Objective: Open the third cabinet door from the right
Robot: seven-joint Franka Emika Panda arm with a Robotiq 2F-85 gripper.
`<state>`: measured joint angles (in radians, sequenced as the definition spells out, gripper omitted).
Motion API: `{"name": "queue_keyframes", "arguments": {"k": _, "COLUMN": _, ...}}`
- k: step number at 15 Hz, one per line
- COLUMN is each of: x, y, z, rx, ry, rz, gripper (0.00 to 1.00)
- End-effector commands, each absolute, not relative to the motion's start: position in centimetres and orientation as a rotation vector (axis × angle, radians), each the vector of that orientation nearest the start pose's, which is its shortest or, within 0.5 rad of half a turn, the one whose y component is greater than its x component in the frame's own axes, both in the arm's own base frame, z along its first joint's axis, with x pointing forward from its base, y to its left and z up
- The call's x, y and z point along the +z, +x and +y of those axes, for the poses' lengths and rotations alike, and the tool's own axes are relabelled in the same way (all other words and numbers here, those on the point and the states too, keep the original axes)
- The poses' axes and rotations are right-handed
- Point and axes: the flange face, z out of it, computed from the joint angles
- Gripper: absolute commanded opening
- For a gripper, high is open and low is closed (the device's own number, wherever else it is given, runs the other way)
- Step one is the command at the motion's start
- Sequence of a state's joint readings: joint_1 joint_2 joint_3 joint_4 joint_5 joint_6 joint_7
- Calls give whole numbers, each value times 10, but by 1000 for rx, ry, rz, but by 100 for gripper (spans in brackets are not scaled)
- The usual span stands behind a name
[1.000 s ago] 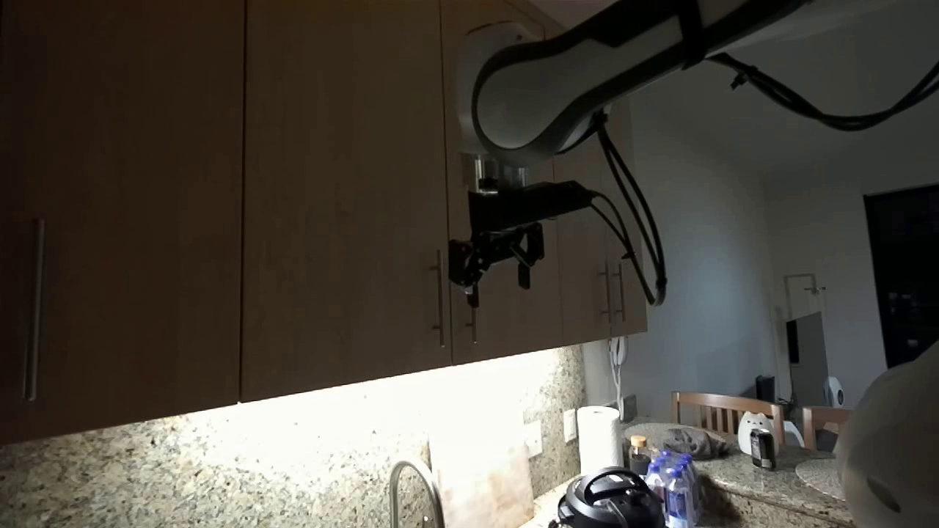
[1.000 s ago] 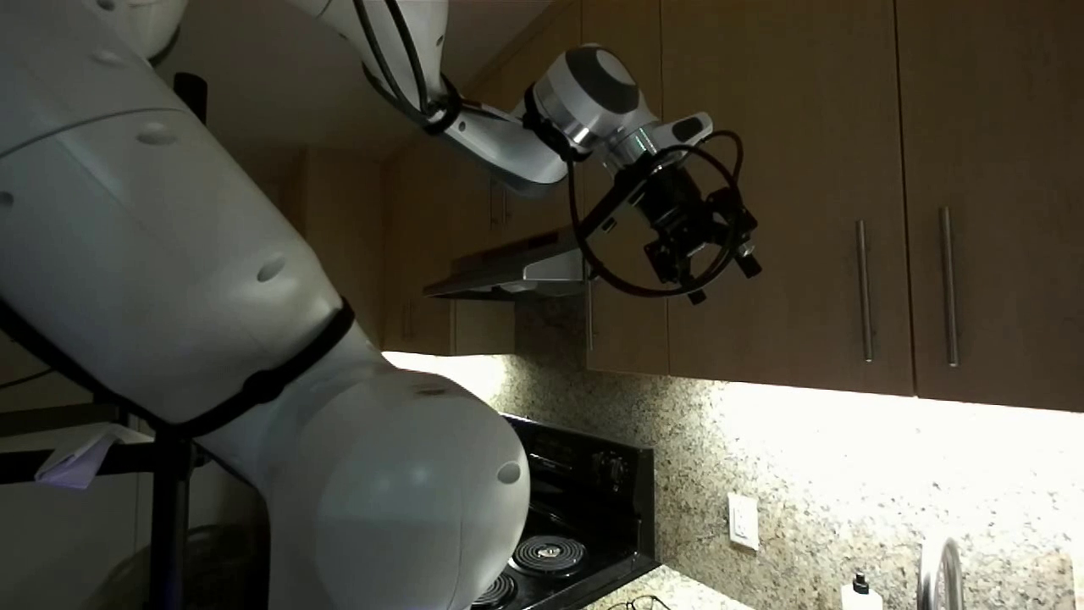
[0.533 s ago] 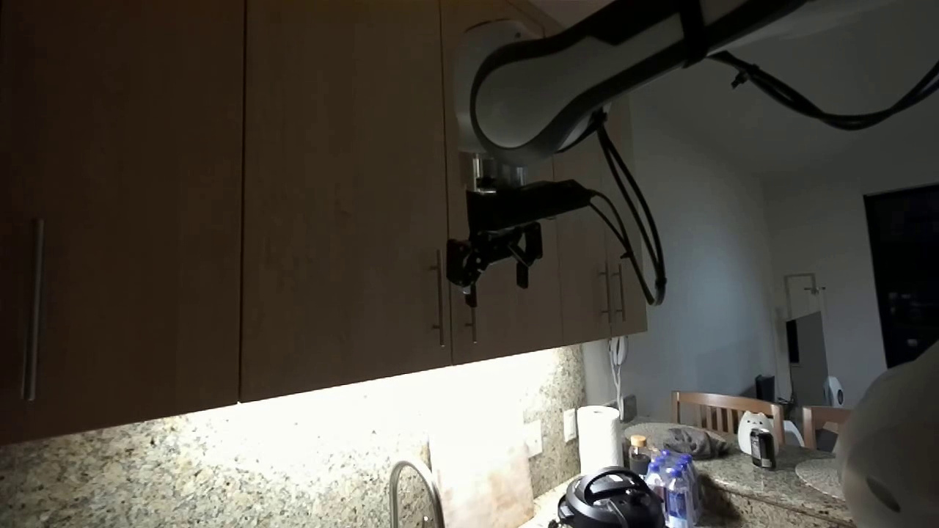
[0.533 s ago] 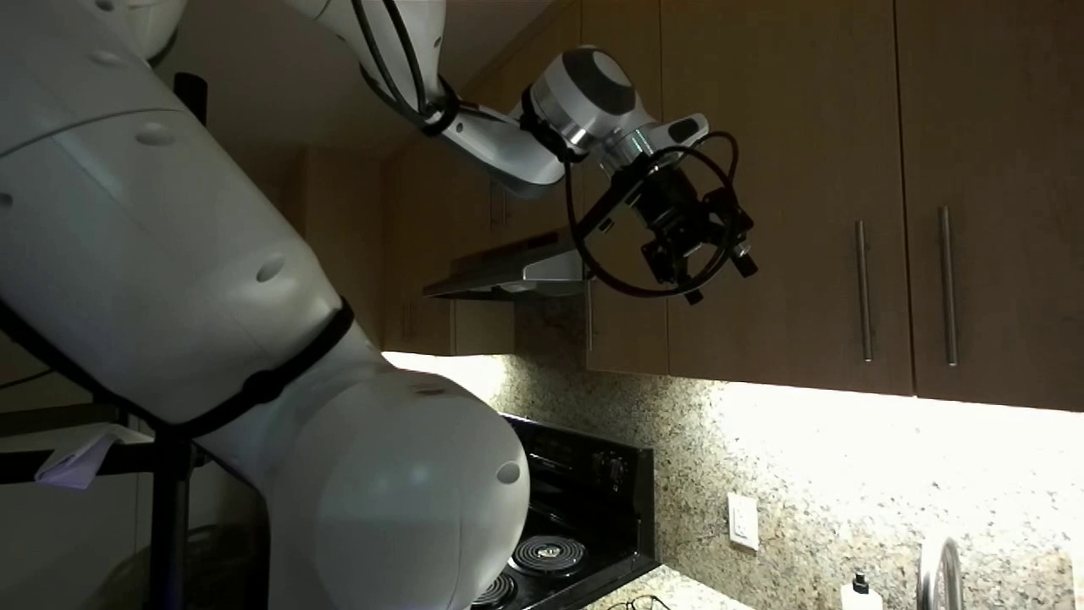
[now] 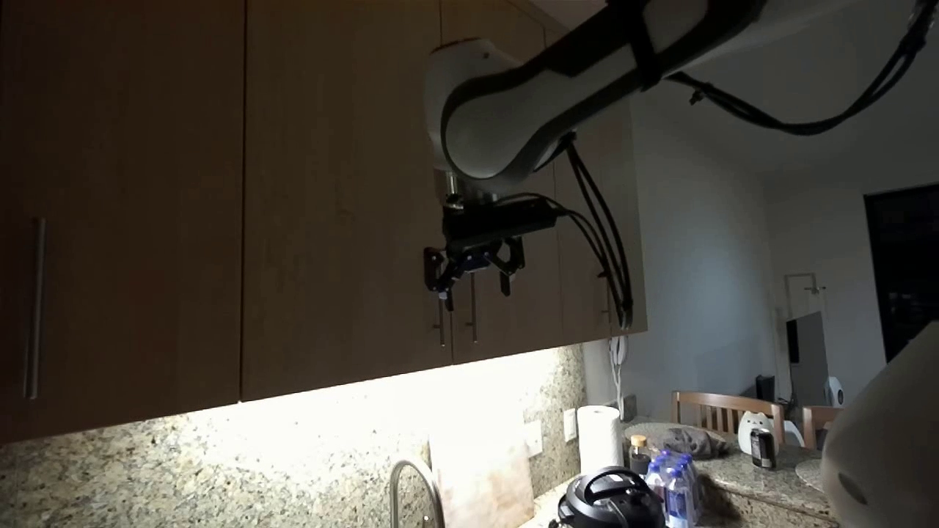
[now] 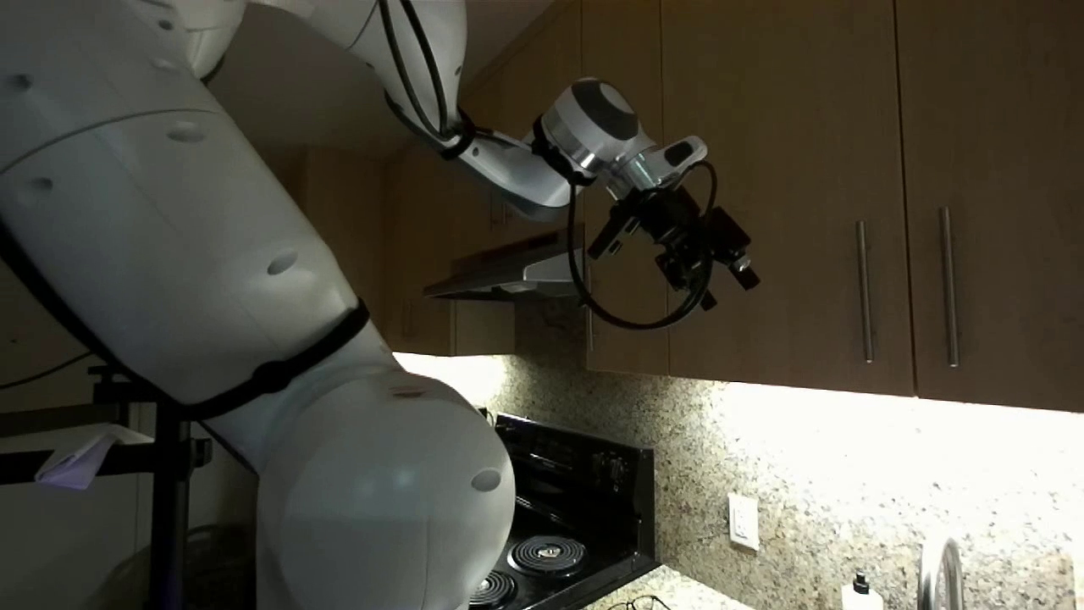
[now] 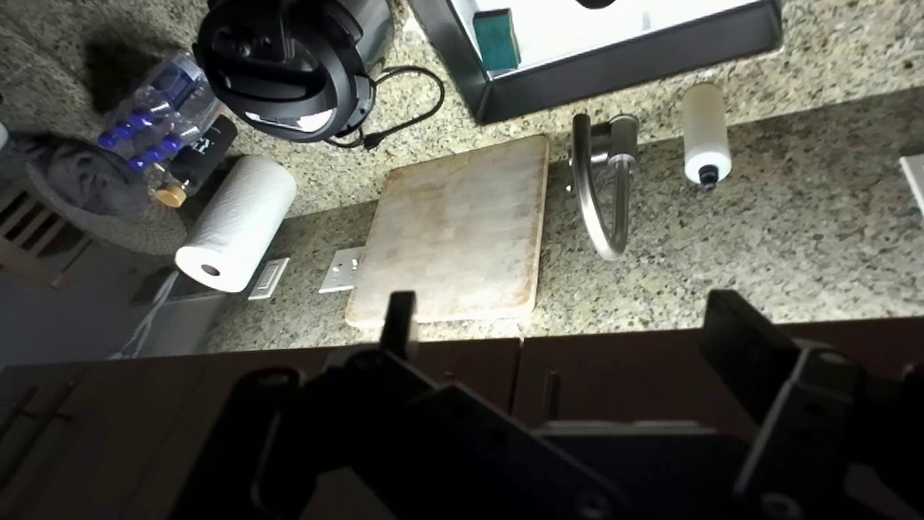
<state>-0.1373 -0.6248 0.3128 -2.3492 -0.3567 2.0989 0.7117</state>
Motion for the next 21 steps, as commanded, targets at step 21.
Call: {"name": "queue_keyframes", "arguments": {"k": 21, "x": 624, "y": 492, "z": -52, "rx": -981, "ry": -3210, "rz": 1037, "gripper": 100}}
